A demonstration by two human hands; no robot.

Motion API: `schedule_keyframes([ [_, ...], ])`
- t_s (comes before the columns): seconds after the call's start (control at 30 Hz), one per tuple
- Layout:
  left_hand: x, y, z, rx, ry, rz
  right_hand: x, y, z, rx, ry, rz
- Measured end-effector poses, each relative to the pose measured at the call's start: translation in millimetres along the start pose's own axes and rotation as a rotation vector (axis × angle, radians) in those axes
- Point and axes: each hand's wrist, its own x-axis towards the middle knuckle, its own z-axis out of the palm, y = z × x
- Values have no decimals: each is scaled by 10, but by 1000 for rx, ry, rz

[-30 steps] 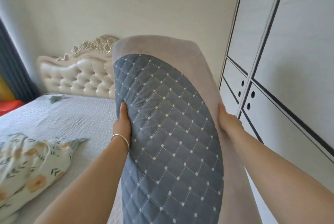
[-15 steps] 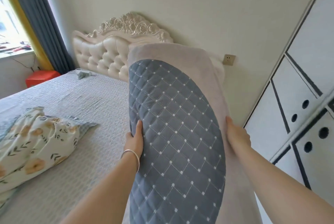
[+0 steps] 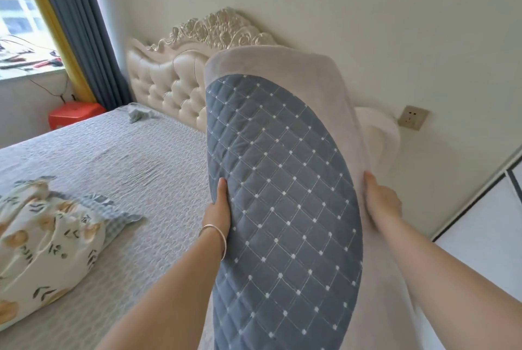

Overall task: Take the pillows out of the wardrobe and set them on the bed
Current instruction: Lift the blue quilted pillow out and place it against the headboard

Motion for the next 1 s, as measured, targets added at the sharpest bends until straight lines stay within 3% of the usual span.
schedule_keyframes([
  [0.17, 677, 180, 250, -82, 37, 7, 614, -61, 472, -54, -136, 70],
  [0.33, 1327, 232, 464, -89, 177, 52, 1193, -285, 966, -67, -219, 53],
  [0.63, 2614, 366, 602, -57, 528, 15, 2608, -1126, 2179, -114, -482, -177],
  [0.8, 3389, 371, 656, 78, 717, -31, 3315, -1665, 2888, -154, -662, -295],
  [1.0, 4264, 190, 849, -96, 835, -132, 4004, -1960, 3738, -176, -840, -316],
])
